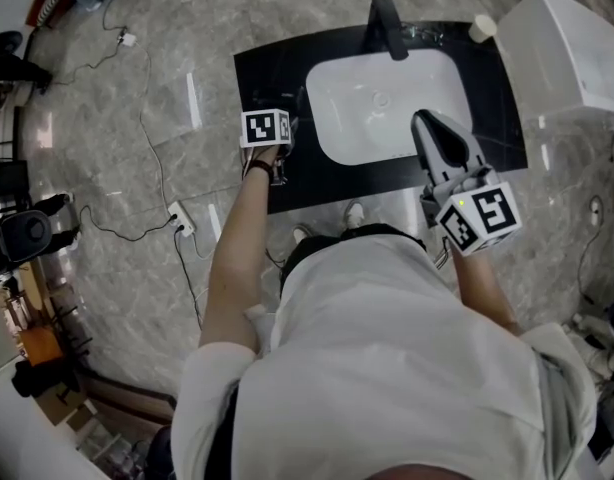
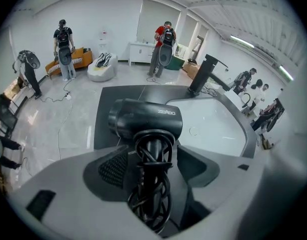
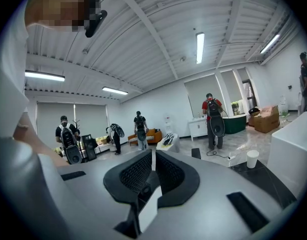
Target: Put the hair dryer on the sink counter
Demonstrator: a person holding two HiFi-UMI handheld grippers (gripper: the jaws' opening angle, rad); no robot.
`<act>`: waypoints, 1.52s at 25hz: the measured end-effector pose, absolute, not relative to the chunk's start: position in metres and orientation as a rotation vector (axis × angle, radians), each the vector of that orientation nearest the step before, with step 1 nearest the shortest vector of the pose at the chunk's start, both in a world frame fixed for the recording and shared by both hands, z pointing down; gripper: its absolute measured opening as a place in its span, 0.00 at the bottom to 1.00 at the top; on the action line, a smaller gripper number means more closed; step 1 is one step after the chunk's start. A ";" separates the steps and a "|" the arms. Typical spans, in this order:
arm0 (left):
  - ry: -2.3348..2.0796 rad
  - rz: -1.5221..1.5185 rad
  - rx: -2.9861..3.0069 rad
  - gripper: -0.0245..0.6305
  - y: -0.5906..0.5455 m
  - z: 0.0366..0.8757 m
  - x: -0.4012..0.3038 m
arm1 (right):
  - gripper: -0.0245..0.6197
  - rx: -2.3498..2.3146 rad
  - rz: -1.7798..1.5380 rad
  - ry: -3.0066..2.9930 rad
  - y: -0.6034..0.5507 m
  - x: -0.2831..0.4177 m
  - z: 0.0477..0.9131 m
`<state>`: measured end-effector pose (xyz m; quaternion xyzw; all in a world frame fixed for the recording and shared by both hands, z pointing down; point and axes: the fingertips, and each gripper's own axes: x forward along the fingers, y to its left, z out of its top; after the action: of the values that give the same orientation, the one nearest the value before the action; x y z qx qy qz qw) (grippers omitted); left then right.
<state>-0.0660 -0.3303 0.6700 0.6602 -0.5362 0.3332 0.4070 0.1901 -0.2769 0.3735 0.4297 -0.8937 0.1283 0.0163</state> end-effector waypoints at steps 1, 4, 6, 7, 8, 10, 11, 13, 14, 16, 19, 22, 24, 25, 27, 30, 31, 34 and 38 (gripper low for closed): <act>-1.362 0.831 1.674 0.49 -0.328 0.667 -0.068 | 0.11 1.334 0.394 -2.780 -0.274 0.188 0.373; -1.417 0.799 1.691 0.48 -0.322 0.656 -0.079 | 0.11 1.322 0.373 -2.786 -0.262 0.176 0.369; -1.432 0.784 1.697 0.47 -0.316 0.649 -0.088 | 0.11 1.316 0.355 -2.791 -0.254 0.166 0.364; -1.431 0.762 1.714 0.47 -0.315 0.644 -0.089 | 0.11 1.317 0.346 -2.792 -0.250 0.161 0.361; -1.430 0.734 1.735 0.45 -0.314 0.638 -0.089 | 0.11 1.320 0.341 -2.792 -0.245 0.157 0.359; -1.448 0.680 1.767 0.42 -0.311 0.626 -0.091 | 0.11 1.328 0.339 -2.787 -0.232 0.149 0.356; -1.465 0.654 1.779 0.38 -0.309 0.619 -0.094 | 0.11 1.329 0.342 -2.783 -0.225 0.144 0.356; -1.499 0.606 1.803 0.32 -0.305 0.604 -0.100 | 0.11 1.326 0.350 -2.771 -0.213 0.135 0.356; -1.515 0.586 1.815 0.29 -0.303 0.597 -0.104 | 0.11 1.326 0.353 -2.764 -0.208 0.131 0.356; -1.537 0.547 1.832 0.23 -0.298 0.586 -0.110 | 0.11 1.335 0.357 -2.751 -0.200 0.123 0.355; -1.560 0.477 1.846 0.15 -0.285 0.570 -0.120 | 0.11 1.347 0.355 -2.730 -0.191 0.113 0.354; -1.590 0.439 1.896 0.10 -0.268 0.553 -0.125 | 0.11 1.350 0.354 -2.709 -0.180 0.102 0.357; -1.600 0.424 1.936 0.08 -0.256 0.542 -0.126 | 0.11 1.348 0.358 -2.699 -0.172 0.094 0.360; -1.601 0.412 1.955 0.08 -0.250 0.536 -0.126 | 0.11 1.344 0.361 -2.695 -0.169 0.090 0.362; -1.601 0.382 1.990 0.07 -0.240 0.525 -0.127 | 0.11 1.330 0.367 -2.691 -0.162 0.080 0.366; -1.614 0.340 2.033 0.07 -0.226 0.508 -0.132 | 0.11 1.290 0.368 -2.698 -0.151 0.060 0.369; -1.624 0.325 2.042 0.07 -0.222 0.501 -0.135 | 0.11 1.274 0.367 -2.701 -0.147 0.053 0.369; -1.681 0.281 2.053 0.04 -0.210 0.480 -0.147 | 0.11 1.242 0.368 -2.710 -0.141 0.036 0.371; -1.748 0.193 2.060 0.04 -0.184 0.453 -0.163 | 0.11 1.220 0.354 -2.732 -0.135 0.020 0.367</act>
<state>-0.1632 -0.1843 0.4526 0.7427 -0.6304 0.0698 0.2147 0.0199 -0.1350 0.3671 0.4040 -0.9049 0.1174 0.0643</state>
